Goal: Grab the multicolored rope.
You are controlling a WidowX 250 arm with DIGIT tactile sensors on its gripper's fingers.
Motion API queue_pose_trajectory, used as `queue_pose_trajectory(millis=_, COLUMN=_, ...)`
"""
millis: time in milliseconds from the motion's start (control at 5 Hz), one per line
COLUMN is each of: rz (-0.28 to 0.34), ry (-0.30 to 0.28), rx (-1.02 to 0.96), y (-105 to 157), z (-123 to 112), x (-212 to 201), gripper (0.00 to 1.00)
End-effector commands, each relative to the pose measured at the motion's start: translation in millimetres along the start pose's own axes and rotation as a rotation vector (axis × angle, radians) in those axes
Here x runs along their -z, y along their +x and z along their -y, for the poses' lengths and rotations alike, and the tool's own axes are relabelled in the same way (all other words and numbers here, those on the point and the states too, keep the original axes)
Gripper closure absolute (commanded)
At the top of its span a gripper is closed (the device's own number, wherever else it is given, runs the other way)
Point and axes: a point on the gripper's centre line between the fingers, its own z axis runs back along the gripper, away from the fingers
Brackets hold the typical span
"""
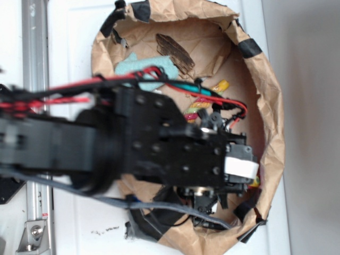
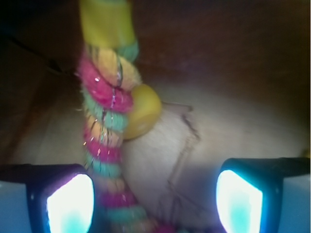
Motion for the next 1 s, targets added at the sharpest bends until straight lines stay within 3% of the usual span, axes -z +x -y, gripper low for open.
queue_pose_trajectory(millis=0, rz=0.060, ry=-0.218, rx=0.233, y=-9.4, z=60.6, x=-8.2, gripper=0.00)
queue_pose_trajectory(millis=200, rz=0.042, ry=-0.197, rx=0.239, y=-9.5, z=65.0, x=-5.3, gripper=0.00)
queue_pose_trajectory(millis=400, rz=-0.047, ry=-0.094, rx=0.216, y=-0.1, z=62.5, x=28.5, gripper=0.00)
queue_pose_trajectory(millis=600, rz=-0.108, ry=-0.046, rx=0.173, y=5.3, z=57.1, x=46.6, gripper=1.00)
queue_pose_trajectory(millis=800, rz=-0.120, ry=-0.022, rx=0.113, y=3.7, z=46.1, x=45.0, gripper=1.00)
